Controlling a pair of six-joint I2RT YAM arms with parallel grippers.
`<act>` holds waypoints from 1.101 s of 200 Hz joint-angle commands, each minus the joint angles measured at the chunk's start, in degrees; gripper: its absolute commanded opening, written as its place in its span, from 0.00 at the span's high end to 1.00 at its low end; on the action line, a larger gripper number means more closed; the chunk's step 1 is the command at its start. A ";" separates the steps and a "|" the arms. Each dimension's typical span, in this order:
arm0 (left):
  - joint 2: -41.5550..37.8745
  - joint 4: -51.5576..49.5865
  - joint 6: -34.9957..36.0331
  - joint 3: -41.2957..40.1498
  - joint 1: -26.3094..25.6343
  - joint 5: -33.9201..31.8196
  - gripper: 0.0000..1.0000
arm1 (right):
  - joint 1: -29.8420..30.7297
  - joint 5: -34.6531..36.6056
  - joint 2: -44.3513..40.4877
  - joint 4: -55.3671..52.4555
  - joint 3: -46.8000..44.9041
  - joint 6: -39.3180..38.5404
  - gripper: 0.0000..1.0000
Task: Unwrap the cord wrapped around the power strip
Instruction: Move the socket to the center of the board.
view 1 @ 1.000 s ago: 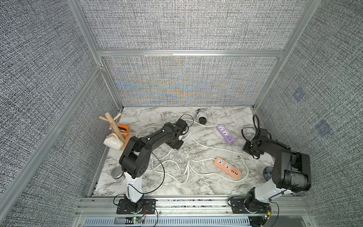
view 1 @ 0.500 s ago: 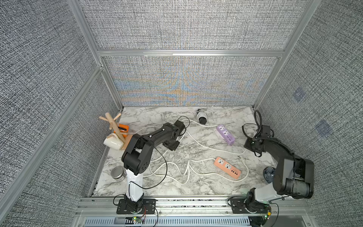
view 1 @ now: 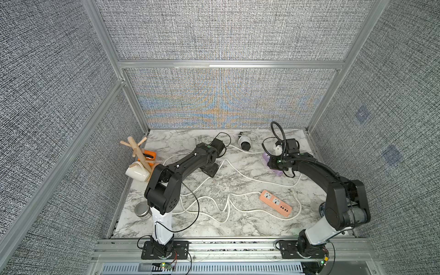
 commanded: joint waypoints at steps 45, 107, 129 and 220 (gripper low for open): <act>-2.91 3.60 0.36 0.72 -0.02 4.66 0.16 | -6.50 3.68 6.40 3.96 -0.88 2.83 0.79; 1.02 7.29 -0.20 6.15 -0.02 8.67 0.17 | -14.28 8.04 2.01 1.96 -0.51 -0.52 0.79; 2.82 8.79 -0.46 8.31 -0.02 9.83 0.18 | -12.95 3.73 0.53 4.32 0.81 0.52 0.79; 10.35 12.68 0.40 9.72 -0.10 11.94 0.21 | -6.48 3.07 23.44 3.28 29.11 -2.02 0.33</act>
